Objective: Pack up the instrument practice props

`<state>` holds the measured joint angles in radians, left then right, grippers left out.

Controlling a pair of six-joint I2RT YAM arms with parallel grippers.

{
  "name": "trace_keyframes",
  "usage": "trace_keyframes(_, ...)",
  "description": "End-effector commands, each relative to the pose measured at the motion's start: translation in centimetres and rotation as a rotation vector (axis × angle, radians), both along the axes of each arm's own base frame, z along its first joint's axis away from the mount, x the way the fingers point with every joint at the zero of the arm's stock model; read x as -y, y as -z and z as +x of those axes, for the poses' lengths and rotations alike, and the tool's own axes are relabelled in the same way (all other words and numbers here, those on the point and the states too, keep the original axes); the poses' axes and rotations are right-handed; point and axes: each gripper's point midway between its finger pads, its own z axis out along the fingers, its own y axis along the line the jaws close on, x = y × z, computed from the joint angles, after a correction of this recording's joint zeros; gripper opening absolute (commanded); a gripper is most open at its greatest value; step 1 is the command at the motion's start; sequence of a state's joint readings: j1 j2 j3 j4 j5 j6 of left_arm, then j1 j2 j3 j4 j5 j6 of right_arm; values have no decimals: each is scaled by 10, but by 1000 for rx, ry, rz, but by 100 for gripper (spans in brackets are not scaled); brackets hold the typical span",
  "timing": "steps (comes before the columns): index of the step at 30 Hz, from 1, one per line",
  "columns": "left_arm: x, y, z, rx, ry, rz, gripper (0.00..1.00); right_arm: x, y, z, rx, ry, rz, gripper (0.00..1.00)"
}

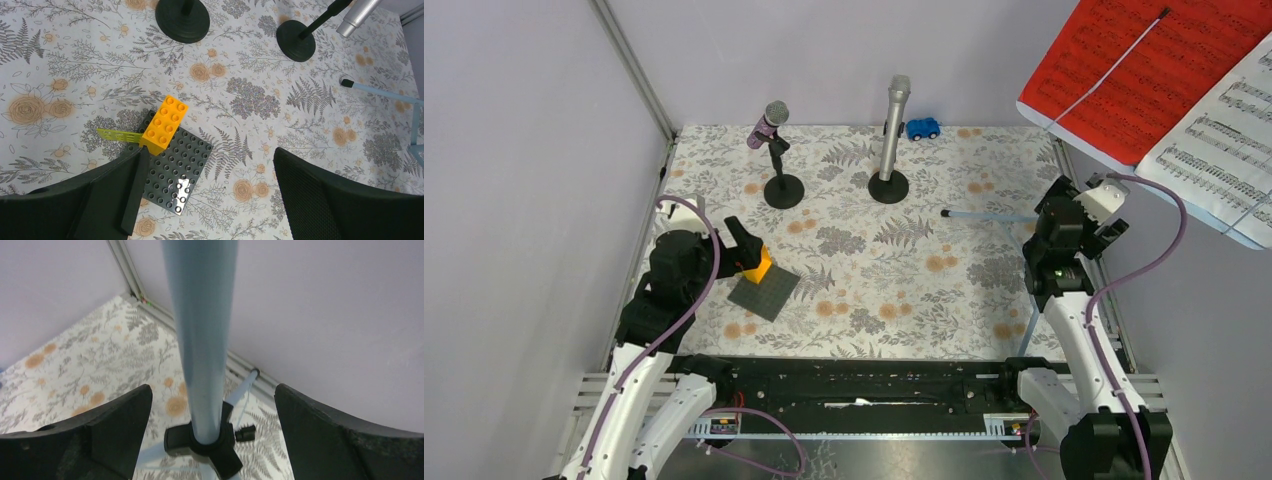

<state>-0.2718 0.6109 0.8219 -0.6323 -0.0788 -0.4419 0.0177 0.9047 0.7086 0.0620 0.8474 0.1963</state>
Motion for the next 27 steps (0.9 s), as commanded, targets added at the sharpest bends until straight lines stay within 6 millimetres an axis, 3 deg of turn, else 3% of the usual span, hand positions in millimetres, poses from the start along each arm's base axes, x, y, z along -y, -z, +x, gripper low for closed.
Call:
trace_keyframes(1, 3, -9, 8, 45, 13, -10, 99, 12, -50, 9, 202, 46, -137, 97)
trace_keyframes(4, 5, -7, 8, 37, 24, -10, 99, 10, -54, 21, 224, 27, -150, 90)
trace_keyframes(12, 6, -4, 9, 26, 23, -7, 99, 7, -36, 52, 149, -19, -157, 67)
trace_keyframes(14, 6, -4, 10, 24, 23, -7, 99, 7, -31, 55, 139, -27, -154, 54)
trace_keyframes(16, 5, -4, 10, 22, 22, -7, 99, 5, -31, 55, 142, -39, -154, 33)
trace_keyframes(21, 6, -3, 11, 20, 23, -7, 99, -6, -51, 54, 190, -126, -174, 1)
trace_keyframes(27, 6, -2, 12, 12, 25, -9, 99, -28, -95, 40, 292, -267, -162, 0)
